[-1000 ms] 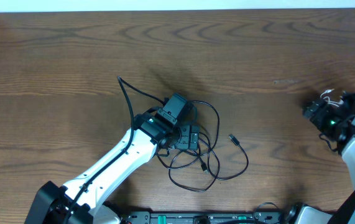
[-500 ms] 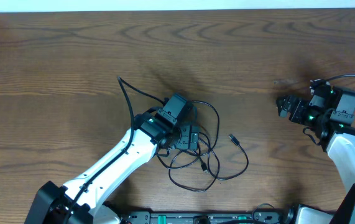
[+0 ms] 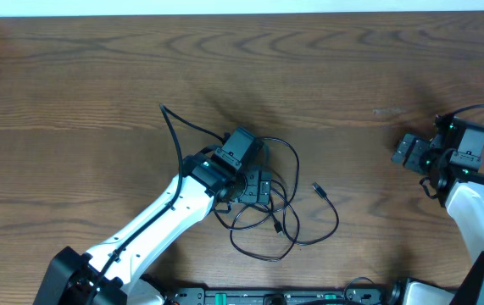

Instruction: Untangle cables

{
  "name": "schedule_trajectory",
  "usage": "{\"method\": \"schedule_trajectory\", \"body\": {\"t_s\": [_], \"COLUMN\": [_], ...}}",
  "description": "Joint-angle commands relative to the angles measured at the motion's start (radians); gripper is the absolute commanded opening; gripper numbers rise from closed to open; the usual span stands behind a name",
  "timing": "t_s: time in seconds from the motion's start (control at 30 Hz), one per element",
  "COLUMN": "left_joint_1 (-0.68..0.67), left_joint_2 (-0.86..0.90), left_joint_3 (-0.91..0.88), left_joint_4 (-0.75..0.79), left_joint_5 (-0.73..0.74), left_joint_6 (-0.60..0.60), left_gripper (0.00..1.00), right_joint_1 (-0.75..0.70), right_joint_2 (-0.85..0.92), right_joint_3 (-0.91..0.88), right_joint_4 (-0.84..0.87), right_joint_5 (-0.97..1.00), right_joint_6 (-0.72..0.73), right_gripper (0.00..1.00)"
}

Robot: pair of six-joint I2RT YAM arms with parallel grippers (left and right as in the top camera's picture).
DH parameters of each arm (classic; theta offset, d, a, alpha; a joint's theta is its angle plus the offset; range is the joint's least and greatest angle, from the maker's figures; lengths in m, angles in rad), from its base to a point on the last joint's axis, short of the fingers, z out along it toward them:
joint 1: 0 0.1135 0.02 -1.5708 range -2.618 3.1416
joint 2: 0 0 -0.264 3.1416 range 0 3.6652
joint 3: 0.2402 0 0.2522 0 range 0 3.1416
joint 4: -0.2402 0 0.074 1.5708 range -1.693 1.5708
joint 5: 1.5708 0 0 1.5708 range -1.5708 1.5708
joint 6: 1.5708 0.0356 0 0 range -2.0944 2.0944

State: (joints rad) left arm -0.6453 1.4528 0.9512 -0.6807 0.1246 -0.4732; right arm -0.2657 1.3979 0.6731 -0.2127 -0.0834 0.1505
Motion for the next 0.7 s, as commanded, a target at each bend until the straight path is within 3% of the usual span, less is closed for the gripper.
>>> {"method": "schedule_trajectory", "body": {"t_s": [0.0, 0.2, 0.43, 0.67], "left_joint_1": [0.001, 0.001, 0.001, 0.001], "left_joint_2": [-0.003, -0.003, -0.003, -0.003], "left_joint_3": [0.015, 0.015, 0.015, 0.015], "left_joint_4": [-0.003, -0.003, -0.003, -0.003], "left_joint_5": [-0.013, -0.013, -0.013, -0.013], "left_joint_6": [0.009, 0.009, 0.009, 0.009], "left_gripper": [0.98, 0.98, 0.98, 0.98], "right_joint_1": [0.006, 0.032, 0.137, 0.155], "right_joint_2": [-0.063, -0.163, -0.177, -0.085], "right_joint_3": [-0.001, -0.001, -0.001, -0.001], "right_joint_4": [-0.024, -0.066, 0.006, 0.028], "right_joint_5": [0.086, 0.113, -0.098, 0.027], "right_joint_6": [-0.013, 0.009, -0.161, -0.174], "right_gripper": [0.99, 0.99, 0.99, 0.99]}}
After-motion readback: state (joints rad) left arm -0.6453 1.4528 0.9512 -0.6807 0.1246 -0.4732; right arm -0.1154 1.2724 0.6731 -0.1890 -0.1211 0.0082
